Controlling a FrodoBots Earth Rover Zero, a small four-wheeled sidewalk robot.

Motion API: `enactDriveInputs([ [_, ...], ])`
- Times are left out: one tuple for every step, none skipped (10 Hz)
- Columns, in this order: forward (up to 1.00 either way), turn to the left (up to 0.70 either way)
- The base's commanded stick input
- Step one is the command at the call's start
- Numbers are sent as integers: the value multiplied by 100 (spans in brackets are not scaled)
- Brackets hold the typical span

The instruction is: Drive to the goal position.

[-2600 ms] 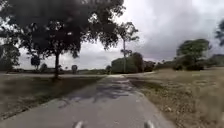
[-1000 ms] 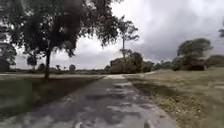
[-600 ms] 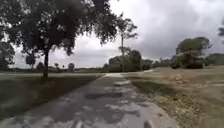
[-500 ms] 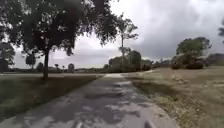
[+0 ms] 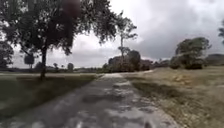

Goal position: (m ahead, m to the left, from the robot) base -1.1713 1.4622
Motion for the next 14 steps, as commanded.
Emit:
enactDriveInputs([
  [85, 0],
  [85, 0],
  [85, 0],
  [85, 0],
  [85, 0],
  [85, 0],
  [85, 0],
  [85, 0],
  [85, 0],
  [85, 0],
  [85, 0],
  [67, 0],
  [49, 0],
  [32, 0],
])
